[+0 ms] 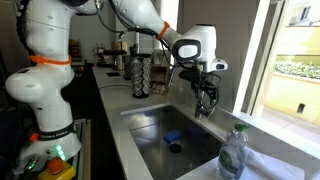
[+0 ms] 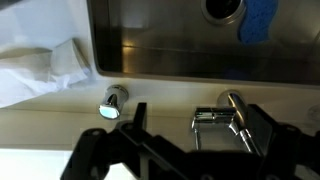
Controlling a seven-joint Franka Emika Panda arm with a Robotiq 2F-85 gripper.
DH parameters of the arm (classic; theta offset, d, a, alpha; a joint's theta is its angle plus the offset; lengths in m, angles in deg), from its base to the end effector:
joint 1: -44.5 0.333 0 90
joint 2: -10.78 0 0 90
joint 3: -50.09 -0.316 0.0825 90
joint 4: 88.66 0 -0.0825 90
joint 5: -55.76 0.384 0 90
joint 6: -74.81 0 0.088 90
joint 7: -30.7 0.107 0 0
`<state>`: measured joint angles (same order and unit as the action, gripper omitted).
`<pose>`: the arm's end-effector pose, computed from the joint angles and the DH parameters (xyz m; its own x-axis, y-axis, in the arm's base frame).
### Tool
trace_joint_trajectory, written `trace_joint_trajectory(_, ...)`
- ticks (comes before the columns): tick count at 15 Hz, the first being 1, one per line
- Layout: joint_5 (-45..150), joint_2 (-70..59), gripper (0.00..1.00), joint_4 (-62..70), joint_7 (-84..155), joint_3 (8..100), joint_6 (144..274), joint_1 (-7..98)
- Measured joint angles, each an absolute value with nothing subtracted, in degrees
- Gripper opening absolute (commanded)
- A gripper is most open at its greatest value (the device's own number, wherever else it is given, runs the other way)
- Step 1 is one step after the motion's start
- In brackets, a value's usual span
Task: Close the tap
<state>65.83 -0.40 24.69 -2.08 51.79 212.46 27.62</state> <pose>0.5839 -0.1942 0.3932 0.9575 0.1280 0.2586 0.1320 -0.9912 0.0019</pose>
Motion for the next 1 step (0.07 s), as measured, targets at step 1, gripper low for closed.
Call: trace_joint_trajectory(1,65.8,0.6,1.00,26.1,-2.2,52.0,212.4,27.7)
